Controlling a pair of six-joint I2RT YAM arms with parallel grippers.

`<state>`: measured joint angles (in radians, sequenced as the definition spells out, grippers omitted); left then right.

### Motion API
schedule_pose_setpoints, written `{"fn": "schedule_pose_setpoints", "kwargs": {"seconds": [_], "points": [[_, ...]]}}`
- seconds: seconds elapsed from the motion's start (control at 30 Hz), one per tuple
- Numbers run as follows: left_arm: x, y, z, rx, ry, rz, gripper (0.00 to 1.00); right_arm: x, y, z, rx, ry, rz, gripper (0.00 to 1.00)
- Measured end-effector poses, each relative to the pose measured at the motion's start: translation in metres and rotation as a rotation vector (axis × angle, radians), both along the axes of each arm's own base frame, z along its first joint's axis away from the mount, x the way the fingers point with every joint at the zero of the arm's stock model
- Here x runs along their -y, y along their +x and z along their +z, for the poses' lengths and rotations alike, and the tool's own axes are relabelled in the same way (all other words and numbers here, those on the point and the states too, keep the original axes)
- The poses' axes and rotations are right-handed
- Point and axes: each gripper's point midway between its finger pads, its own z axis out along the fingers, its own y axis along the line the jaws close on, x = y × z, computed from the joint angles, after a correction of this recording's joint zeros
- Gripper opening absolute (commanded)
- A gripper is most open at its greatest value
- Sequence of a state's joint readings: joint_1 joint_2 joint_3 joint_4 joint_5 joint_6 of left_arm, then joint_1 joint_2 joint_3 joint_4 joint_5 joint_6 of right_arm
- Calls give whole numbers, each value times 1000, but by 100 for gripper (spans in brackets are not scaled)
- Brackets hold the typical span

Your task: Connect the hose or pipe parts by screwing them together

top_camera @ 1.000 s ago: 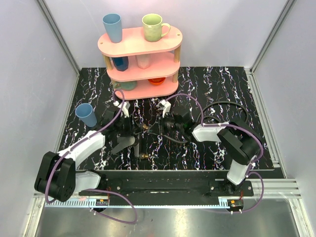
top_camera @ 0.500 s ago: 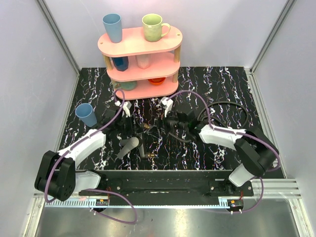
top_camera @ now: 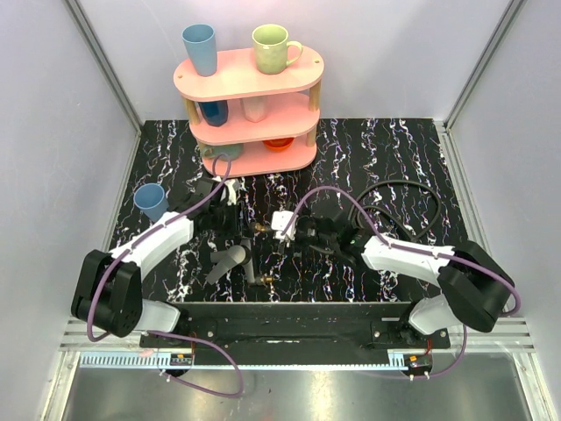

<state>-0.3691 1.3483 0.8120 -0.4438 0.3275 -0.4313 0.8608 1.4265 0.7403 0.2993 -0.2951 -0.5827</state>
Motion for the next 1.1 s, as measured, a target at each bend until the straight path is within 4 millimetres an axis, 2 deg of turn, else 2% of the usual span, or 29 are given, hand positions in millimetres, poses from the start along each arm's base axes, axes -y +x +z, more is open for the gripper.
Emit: {"fn": "schedule_pose_setpoints", "kwargs": {"seconds": [0.17,0.47,0.6,0.63,0.7,0.73,0.8,0.93,1.1], "points": [[1,-2,1,-22,8,-31,0,-1,6,-8,153,-102,65,79],[4,-4,0,-38,1,-62,0,-18,10,-28,261,-224,144,69],[4,-4,0,-39,-2,-68,0,-26,11,-35,285,-259,160,50],[4,-5,0,-39,-2,-69,0,-28,11,-37,293,-266,164,39],[4,-5,0,-40,-2,-71,0,-30,12,-38,314,-282,166,26],[4,-6,-1,-48,2,-74,0,-32,14,-37,327,-282,163,12],[3,-9,-3,-60,7,-74,0,-33,15,-37,335,-288,157,2],[0,-9,-6,-68,9,-59,0,-37,14,-40,308,-285,151,0],[-3,-7,-14,-35,-11,-2,0,-41,13,-52,149,-257,86,0]]}}
